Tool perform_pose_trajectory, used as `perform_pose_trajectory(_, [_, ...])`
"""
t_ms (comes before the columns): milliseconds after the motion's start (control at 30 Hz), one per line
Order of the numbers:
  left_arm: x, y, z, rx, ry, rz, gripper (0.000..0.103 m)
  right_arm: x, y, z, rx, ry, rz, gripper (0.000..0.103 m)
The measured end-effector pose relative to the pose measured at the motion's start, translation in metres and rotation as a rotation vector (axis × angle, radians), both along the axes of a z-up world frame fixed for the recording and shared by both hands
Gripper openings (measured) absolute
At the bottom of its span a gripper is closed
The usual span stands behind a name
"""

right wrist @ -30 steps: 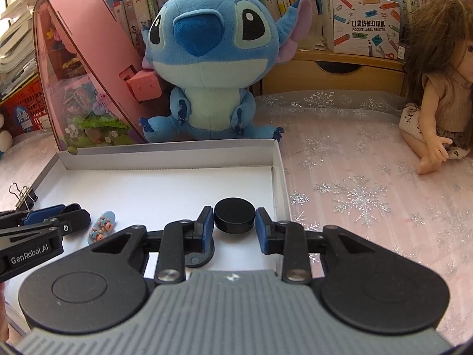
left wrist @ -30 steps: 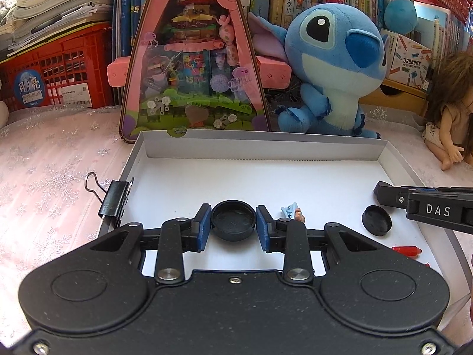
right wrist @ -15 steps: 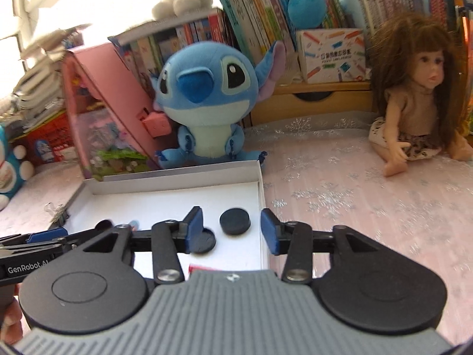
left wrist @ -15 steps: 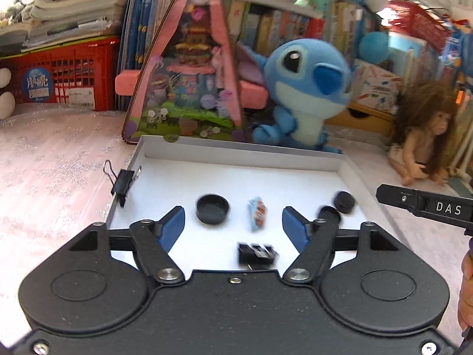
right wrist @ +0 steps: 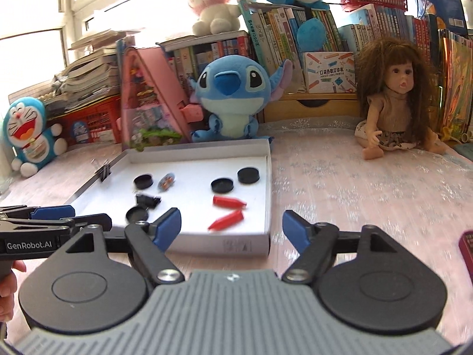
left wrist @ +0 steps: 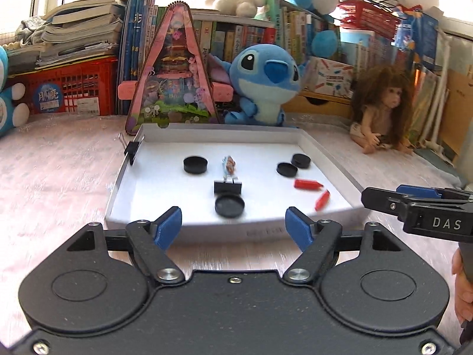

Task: Organize rigid objects
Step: 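Move both tools back toward the blue hair clip and brown nuts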

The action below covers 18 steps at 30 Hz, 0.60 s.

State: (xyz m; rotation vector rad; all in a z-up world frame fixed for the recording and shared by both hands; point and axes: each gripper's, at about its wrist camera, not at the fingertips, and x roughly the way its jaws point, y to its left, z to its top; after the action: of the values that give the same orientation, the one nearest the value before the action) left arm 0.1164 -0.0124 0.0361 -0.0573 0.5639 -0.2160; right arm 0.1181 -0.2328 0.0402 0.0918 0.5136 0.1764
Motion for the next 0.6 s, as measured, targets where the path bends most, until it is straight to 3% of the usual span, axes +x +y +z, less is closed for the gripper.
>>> perform_pose_trajectory(333, [-0.055,0.011,-0.013,0.046,-0.043,-0.005,0.076,-0.045,0.018,-0.013,-0.043,-0.036,0.033,0.093])
perform_pose_trajectory(600, [-0.088,0.022,-0.027,0.087,-0.133,0.064,0.079,-0.069,0.029,-0.024,-0.047,-0.068,0.055,0.103])
